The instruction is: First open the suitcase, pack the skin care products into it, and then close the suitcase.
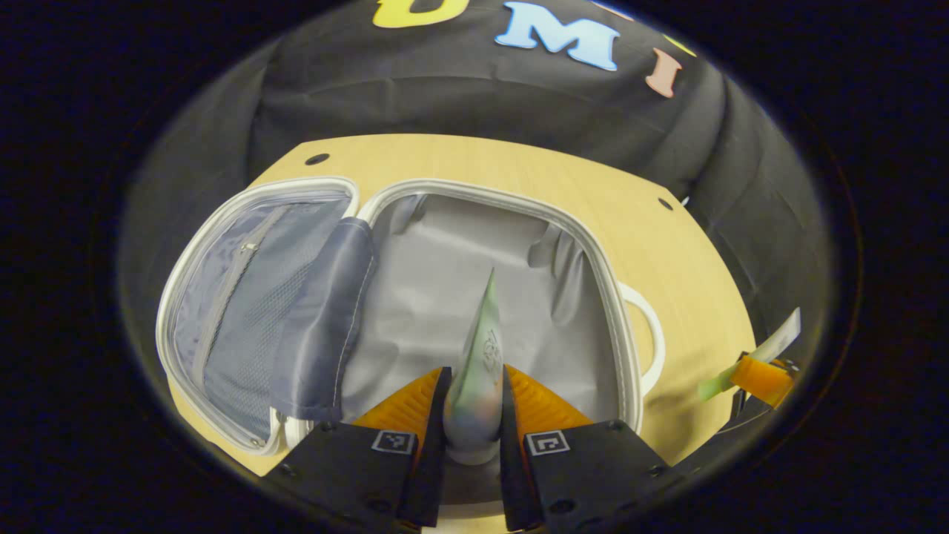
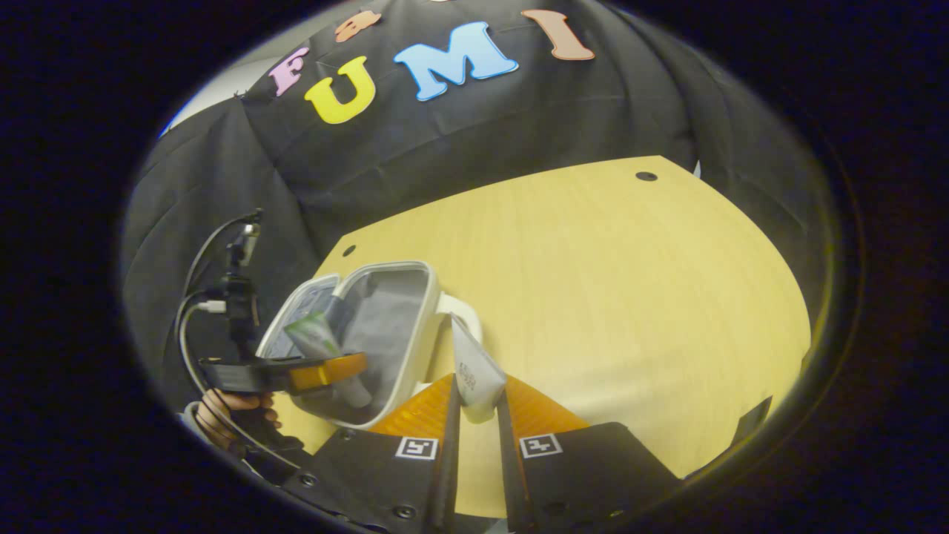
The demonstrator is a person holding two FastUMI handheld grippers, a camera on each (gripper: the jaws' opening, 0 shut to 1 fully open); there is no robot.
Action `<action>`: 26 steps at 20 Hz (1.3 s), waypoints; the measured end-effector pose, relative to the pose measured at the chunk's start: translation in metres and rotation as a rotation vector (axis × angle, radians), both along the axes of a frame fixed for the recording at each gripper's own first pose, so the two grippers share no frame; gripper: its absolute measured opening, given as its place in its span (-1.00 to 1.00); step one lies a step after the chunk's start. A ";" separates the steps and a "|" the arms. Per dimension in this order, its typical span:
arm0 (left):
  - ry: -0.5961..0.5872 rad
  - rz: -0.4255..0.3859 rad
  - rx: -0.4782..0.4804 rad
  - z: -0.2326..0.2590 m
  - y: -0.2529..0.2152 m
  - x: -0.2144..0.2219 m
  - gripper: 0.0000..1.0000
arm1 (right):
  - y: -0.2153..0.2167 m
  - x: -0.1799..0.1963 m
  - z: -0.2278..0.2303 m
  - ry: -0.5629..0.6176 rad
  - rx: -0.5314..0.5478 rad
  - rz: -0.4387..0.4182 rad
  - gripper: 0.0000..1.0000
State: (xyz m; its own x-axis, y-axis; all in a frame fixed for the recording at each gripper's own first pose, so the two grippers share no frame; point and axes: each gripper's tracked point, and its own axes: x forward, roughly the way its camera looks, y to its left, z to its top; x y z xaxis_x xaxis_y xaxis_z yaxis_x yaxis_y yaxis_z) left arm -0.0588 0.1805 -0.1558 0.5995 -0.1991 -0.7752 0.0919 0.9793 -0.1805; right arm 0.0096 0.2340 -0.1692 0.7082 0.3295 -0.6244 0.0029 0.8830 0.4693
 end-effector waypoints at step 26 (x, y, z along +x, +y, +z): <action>-0.306 0.668 -0.200 0.091 0.428 -0.004 0.92 | 0.063 0.078 0.053 -0.225 -0.253 0.002 0.90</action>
State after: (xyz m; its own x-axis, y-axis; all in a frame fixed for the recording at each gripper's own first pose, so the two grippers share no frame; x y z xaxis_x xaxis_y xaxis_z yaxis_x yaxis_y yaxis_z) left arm -0.0632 0.6085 -0.0649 0.8247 0.1619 -0.5419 -0.4339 0.7957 -0.4226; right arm 0.0874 0.2974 -0.1160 0.8369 0.1855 -0.5150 -0.0775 0.9715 0.2240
